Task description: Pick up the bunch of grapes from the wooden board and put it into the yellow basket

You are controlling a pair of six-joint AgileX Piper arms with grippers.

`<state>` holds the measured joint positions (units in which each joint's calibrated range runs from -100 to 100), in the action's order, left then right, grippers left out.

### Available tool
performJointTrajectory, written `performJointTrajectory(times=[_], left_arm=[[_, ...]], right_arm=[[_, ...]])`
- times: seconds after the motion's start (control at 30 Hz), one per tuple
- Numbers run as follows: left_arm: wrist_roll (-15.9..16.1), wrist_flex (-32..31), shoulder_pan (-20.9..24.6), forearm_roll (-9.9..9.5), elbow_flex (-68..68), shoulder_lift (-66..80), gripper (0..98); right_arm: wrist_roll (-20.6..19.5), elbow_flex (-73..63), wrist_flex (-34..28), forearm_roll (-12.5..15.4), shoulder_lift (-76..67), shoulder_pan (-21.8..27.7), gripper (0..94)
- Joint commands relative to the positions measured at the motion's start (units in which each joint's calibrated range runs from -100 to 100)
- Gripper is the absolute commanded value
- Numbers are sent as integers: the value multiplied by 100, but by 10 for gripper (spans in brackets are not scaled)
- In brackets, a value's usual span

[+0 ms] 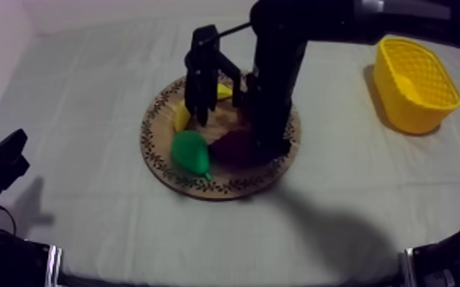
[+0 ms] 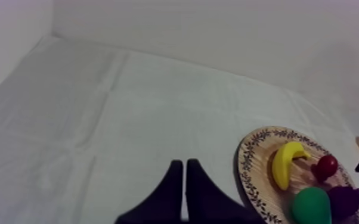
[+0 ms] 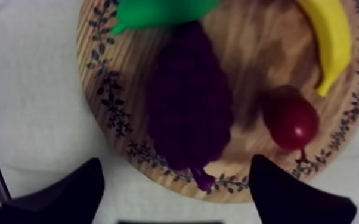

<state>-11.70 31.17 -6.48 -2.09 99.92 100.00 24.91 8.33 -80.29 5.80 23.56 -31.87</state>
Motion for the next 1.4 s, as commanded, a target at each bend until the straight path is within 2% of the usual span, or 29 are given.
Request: performJointTrajectory(times=[0.0,0.53,0.6,0.8,0.87,1.0,1.37], left_arm=[[1,-5,0,-3,-3,0,1],[1,-5,0,-3,-3,0,1],[1,-5,0,-3,-3,0,1],[1,-5,0,-3,-3,0,1],[1,-5,0,-3,-3,0,1],[1,-5,0,-3,-3,0,1],[1,-5,0,-3,-3,0,1]], right_arm=[[36,1,44,12,148,5,931],[177,-685,207,8,1324,16,916],[175,-785,198,1,1439,12,831],[169,-1027,194,10,1653,3,385],[153,-1072,187,7,1666,5,308],[147,-1062,129,7,1523,30,248],[51,-689,140,-130,67,308,245]])
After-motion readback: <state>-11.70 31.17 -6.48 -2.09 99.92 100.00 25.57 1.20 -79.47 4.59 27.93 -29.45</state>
